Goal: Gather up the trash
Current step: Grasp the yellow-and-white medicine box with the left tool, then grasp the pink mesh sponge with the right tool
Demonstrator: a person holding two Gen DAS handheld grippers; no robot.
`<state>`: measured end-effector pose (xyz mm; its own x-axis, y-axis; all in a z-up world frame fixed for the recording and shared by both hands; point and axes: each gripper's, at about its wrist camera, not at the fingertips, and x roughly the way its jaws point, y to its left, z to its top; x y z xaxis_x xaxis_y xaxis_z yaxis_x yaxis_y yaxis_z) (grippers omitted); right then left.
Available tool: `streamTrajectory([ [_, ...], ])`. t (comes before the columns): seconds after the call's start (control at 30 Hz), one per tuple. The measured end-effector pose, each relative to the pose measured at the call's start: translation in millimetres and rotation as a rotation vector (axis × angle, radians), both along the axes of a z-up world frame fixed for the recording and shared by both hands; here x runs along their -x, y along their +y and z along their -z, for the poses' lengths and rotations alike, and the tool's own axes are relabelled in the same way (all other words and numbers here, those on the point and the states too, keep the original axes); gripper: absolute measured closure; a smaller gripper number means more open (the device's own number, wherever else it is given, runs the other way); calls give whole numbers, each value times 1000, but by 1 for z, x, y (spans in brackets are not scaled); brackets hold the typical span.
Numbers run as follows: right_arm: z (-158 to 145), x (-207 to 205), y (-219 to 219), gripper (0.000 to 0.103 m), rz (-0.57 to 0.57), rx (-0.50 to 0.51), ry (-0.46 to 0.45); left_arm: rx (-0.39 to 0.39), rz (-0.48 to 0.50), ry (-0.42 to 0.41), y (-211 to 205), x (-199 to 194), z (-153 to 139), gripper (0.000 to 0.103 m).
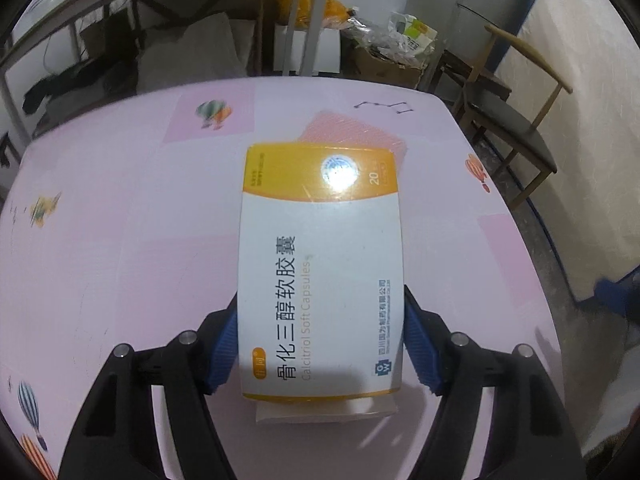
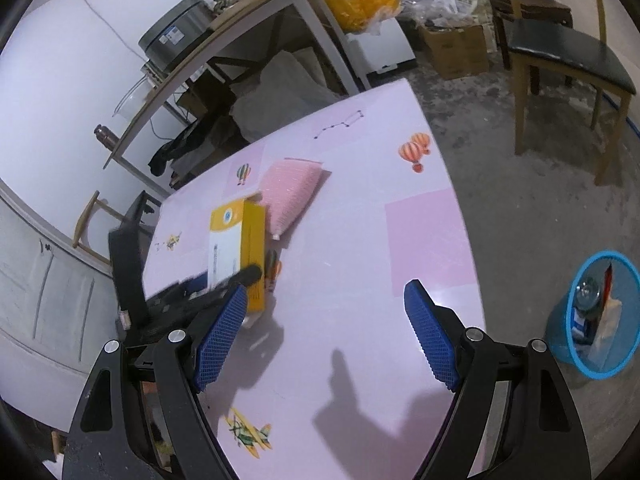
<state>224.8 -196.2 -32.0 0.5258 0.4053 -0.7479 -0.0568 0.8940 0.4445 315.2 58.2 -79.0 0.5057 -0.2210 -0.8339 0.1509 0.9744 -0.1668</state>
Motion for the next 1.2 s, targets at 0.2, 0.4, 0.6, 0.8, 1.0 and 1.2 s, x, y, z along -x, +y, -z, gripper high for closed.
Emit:
streamTrajectory([
  [0.2,8,-35,43,24,-51,-10,51,31,-98,10,56,31,2,34],
  [0.4,17,-93,87,17,-26,41,86,87,-229,27,110,58,7,34],
  [0.6,40,-163,130,16,50,216,155,148,-269,17,132,76,7,34],
  [0.8,63,-197,158,15,83,350,203,181,-277,18,137,81,6,34],
  [1.0,67,-197,163,24,69,433,184,189,-272,11,138,84,6,34],
  [1.2,64,-168,168,26,-38,471,154,188,-270,10,140,86,7,34],
])
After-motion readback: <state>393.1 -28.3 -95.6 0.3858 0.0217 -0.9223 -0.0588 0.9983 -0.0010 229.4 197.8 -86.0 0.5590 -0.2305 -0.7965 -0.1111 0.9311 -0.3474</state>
